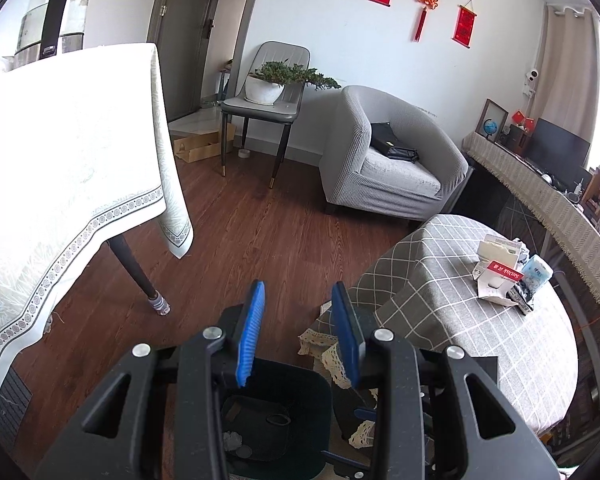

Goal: Collect trash
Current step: 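Open the left tool to drop the lid while the right tool drops the roll, then move both tools from the green bin to the round checked table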

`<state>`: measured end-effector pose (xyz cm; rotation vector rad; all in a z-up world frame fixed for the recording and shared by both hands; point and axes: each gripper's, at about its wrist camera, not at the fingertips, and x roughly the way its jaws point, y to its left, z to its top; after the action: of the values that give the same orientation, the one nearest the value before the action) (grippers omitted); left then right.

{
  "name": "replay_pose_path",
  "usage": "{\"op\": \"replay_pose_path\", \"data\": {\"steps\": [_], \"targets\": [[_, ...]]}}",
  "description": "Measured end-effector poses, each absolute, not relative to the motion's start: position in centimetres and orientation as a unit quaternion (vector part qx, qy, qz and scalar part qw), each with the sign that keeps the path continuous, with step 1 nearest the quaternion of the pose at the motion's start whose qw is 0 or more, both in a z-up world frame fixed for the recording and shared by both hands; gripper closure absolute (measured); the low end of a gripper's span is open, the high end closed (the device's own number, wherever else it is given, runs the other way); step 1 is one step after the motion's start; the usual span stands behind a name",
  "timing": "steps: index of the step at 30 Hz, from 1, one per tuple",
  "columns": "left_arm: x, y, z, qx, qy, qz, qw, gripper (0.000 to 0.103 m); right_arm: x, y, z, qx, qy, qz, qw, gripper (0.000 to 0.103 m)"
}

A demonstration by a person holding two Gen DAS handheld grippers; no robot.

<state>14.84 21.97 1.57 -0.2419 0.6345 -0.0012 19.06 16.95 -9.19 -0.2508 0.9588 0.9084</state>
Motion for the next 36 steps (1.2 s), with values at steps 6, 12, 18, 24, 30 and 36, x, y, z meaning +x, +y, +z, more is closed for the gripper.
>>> {"op": "replay_pose_path", "data": {"steps": [6, 12, 18, 24, 30, 36], "targets": [[15.2, 19.5, 2.6, -0.108, 0.3, -0.022, 0.948, 0.059, 18.8, 13.9, -5.8, -0.098, 0.411, 0.421, 0.803, 0.046], [15.6, 15.9, 3.9, -0.095, 0.286, -0.047, 0.952, 0.053, 19.3, 9.4, -3.2, -0.077, 0.386, 0.403, 0.826, 0.046], [16.7, 12.0, 3.9, -0.079, 0.292, -0.068, 0.951, 0.044, 20.4, 3.9, -1.9, -0.056, 0.376, 0.361, 0.851, 0.046], [17.6, 8.1, 3.5, -0.064, 0.301, -0.083, 0.948, 0.036, 21.0, -1.1, -1.1, -0.033, 0.367, 0.326, 0.87, 0.046], [18.7, 4.0, 2.9, -0.043, 0.31, -0.107, 0.944, 0.029, 21.2, -5.1, -0.9, -0.024, 0.361, 0.297, 0.884, 0.046], [20.5, -0.1, 1.1, -0.012, 0.335, -0.137, 0.932, 0.024, 22.2, -9.9, -0.7, -0.009, 0.357, 0.255, 0.899, 0.046]]}}
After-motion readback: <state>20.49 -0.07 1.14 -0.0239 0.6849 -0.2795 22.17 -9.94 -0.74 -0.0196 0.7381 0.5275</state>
